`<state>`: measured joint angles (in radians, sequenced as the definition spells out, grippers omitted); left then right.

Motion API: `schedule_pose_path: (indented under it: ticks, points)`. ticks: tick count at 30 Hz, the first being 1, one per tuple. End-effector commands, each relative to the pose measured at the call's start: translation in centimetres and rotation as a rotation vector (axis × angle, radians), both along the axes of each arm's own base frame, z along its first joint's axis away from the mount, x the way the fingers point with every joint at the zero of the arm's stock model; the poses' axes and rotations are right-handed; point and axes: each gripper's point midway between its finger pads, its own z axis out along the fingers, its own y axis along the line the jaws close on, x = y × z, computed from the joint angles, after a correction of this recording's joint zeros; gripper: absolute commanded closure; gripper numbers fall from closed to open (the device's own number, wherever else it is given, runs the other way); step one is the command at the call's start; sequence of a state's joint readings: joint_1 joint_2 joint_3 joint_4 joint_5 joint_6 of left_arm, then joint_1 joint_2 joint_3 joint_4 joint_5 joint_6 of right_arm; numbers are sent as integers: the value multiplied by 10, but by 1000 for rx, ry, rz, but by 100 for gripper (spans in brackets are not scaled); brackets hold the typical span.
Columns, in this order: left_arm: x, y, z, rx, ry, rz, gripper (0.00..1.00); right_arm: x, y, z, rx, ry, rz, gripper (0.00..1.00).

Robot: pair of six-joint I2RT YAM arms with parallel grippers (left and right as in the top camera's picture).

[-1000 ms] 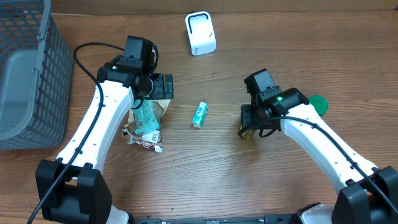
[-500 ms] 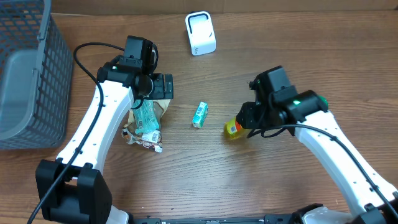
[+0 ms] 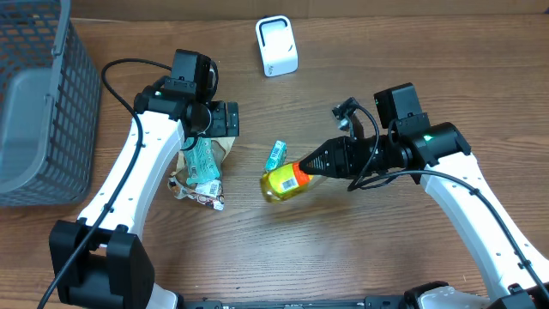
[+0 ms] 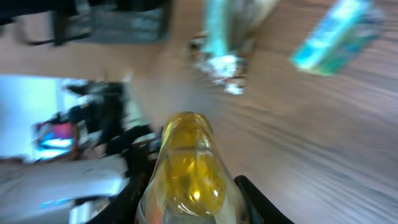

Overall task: Scan the item barcode
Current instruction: 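Lift the yellow bottle and tilt it sideways toward the center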

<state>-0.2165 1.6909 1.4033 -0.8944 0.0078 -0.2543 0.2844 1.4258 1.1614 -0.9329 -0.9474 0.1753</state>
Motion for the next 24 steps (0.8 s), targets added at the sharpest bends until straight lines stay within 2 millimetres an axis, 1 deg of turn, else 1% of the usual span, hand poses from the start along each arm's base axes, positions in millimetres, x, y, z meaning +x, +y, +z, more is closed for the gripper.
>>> schedule_pose_path:
  ticks: [1,14,15,16,19,20,22,24]
  points:
    - [4,-4,6,-2,-19,-22,0,-9,10,40,152,-52,76,65]
    - [4,-4,6,-2,-19,-22,0,-7,10,41,156,-66,77,66]
    - [5,-4,6,-1,-24,-21,0,-7,10,41,156,-65,77,66]
    - [14,-6,10,-8,-62,-20,0,-7,10,41,156,-65,77,66]
    - [20,-7,14,-12,-93,-20,1,-7,10,40,155,-62,77,67]
    - [24,1,15,26,-112,-1,0,-8,10,40,155,-62,77,67]
    - [26,16,15,83,-115,21,1,-7,10,40,155,-60,75,67]
    - [28,33,15,84,-113,68,0,-7,10,41,156,-64,76,67]
